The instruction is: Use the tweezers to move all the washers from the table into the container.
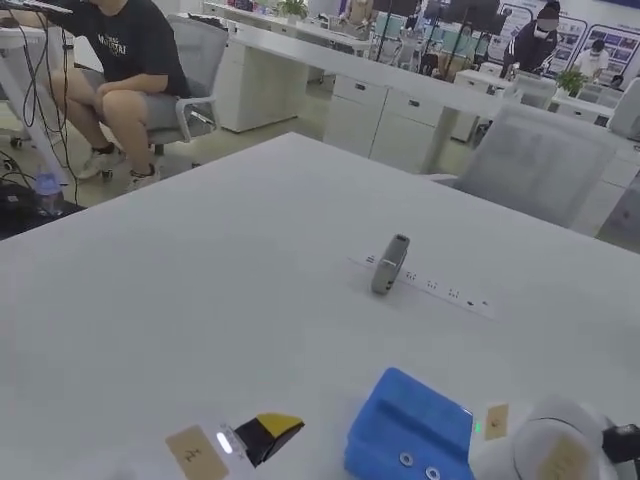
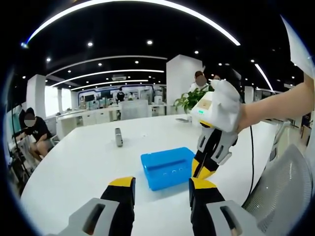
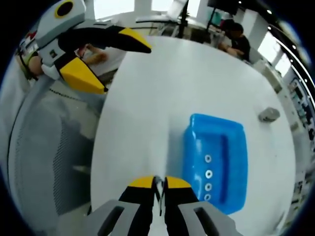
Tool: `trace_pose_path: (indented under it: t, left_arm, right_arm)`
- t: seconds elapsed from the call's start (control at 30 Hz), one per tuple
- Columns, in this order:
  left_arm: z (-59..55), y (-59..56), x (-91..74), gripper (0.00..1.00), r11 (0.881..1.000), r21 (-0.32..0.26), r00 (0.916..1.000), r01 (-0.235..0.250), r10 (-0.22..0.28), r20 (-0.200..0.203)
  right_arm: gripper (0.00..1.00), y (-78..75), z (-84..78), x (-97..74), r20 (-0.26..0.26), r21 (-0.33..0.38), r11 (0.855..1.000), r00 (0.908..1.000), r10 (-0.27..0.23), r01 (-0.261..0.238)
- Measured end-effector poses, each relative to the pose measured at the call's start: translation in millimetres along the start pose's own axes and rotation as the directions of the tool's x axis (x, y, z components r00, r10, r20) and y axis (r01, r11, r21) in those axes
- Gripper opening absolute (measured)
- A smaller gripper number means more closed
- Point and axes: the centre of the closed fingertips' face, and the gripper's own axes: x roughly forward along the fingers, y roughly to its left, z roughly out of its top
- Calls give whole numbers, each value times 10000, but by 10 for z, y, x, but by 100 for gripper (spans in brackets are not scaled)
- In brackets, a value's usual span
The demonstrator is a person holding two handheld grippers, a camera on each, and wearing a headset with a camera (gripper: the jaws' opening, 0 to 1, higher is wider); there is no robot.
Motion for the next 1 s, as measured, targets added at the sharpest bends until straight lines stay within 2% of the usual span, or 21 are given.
trace_pose_path:
  t: [0.23,0.47,0.57,0.67,0.73,0.87,1.0]
  left_arm:
    - [-5,-5,0,41,10000,18,10000,21,-21,-30]
    - [-2,-4,-1,40,10000,26,10000,23,-22,-23]
    - [-2,-5,-1,40,10000,32,10000,25,-25,-20]
    - [-3,-7,-1,40,10000,40,10000,34,-34,-27]
    - [-3,-9,-1,40,10000,43,10000,44,-44,-27]
    - [-3,-11,-2,39,10000,58,10000,51,-51,-29]
    - [-5,-9,-4,39,10000,65,10000,38,-37,-36]
  right_arm:
    - [3,-12,41,18,152,96,9999,9999,67,-69]
    - [3,-2,45,-35,69,-407,9989,9998,-209,212]
    - [3,6,146,-132,585,-152,9996,9981,-213,222]
    - [3,-9,229,-236,760,-278,9987,9963,-404,426]
    - [3,-55,296,-320,867,-493,9961,9939,-681,725]
    - [3,-138,466,-477,1362,-450,9940,9864,-925,994]
    - [3,-257,580,-551,1672,-471,9898,9780,-1247,1343]
